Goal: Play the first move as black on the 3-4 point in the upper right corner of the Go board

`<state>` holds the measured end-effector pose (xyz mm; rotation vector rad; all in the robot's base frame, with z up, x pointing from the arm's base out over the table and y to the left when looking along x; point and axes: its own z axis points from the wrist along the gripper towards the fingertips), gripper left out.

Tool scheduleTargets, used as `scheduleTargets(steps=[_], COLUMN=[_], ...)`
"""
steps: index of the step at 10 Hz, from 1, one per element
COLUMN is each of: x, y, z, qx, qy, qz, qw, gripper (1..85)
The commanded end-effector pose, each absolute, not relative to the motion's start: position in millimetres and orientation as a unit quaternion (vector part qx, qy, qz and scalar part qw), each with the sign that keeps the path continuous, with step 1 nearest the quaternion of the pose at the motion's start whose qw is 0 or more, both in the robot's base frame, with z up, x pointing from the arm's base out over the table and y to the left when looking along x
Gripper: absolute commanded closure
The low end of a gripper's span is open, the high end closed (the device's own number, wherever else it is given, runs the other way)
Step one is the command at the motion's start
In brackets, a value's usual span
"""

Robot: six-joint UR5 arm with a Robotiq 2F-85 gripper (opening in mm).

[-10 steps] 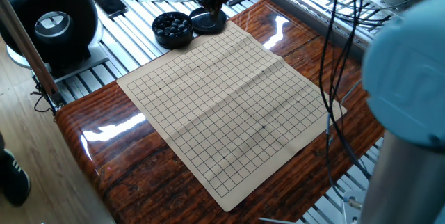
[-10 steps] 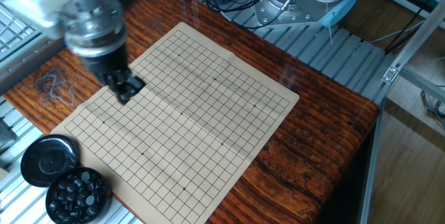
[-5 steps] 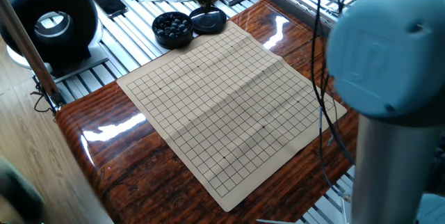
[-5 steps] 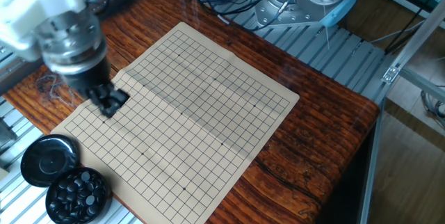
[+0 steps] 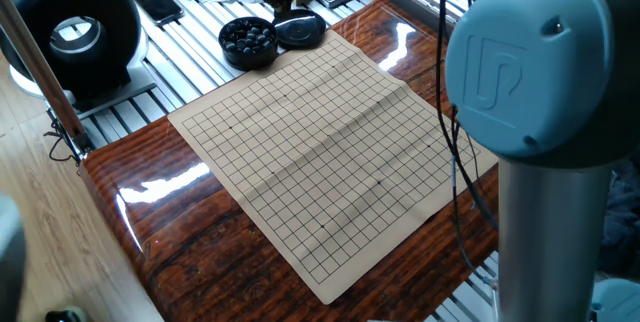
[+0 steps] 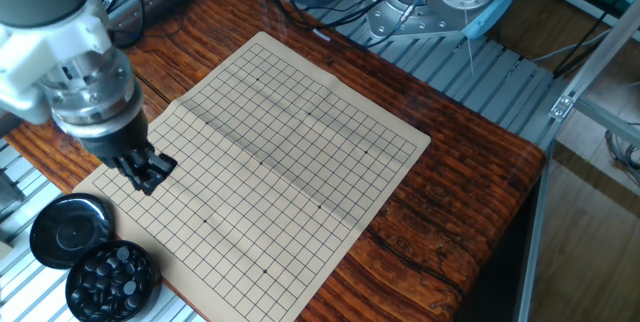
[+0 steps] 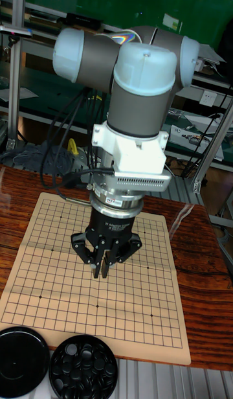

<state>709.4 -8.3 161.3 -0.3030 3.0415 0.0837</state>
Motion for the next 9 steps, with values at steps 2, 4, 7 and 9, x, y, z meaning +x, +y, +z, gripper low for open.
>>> scheduleTargets(steps=[2,4,7,9], x=[707,701,692,699], y=[-7,-6,-10,-6], z=[158,170,198,218], qx=[-0.099,-0.094,-0.091,-0.083], qy=[0.994,0.995,0.996,0.996], qz=[0.03,0.033,0.021,0.001], qw=[0.032,0.025,0.016,0.018], gripper=[65.7,65.7,66.0,66.0])
